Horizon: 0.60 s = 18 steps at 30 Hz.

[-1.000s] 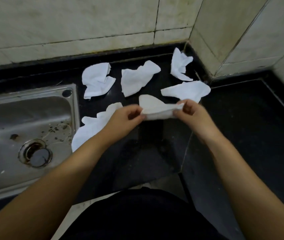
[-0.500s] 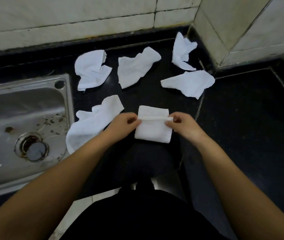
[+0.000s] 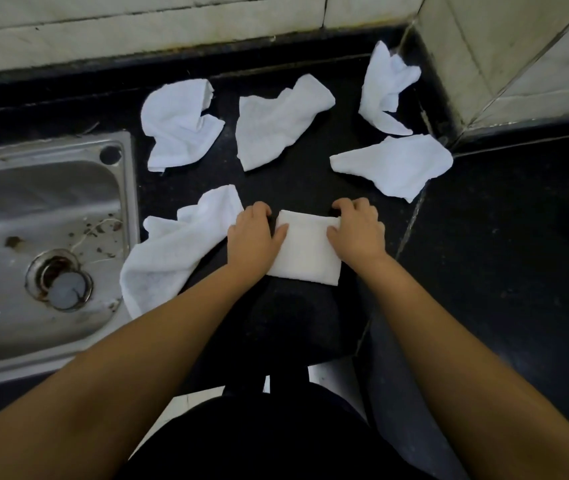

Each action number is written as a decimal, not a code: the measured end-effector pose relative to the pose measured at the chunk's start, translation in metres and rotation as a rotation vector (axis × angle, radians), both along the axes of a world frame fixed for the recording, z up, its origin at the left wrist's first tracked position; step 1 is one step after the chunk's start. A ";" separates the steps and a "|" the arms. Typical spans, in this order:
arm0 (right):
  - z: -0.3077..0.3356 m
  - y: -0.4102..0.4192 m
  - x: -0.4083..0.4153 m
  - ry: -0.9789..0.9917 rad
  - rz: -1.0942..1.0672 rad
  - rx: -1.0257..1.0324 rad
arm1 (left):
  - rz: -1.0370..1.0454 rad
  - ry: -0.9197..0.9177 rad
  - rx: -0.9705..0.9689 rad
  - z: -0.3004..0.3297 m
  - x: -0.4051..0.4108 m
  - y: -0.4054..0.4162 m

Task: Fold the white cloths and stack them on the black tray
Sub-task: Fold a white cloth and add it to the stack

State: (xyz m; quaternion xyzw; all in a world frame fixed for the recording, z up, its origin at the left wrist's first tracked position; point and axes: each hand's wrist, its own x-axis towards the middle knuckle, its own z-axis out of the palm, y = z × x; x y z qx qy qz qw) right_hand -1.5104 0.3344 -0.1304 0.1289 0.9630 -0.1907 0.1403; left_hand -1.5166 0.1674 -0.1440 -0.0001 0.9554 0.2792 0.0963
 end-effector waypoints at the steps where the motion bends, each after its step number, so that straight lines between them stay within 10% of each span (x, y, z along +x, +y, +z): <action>1: 0.004 -0.002 -0.005 0.002 0.063 0.009 | 0.011 -0.008 0.005 0.003 0.005 -0.003; 7: 0.014 -0.021 -0.028 -0.173 0.321 0.082 | 0.018 -0.092 -0.091 0.007 0.048 -0.028; 18: 0.018 -0.014 0.026 -0.365 0.013 -0.056 | -0.168 -0.098 -0.133 0.007 0.020 -0.012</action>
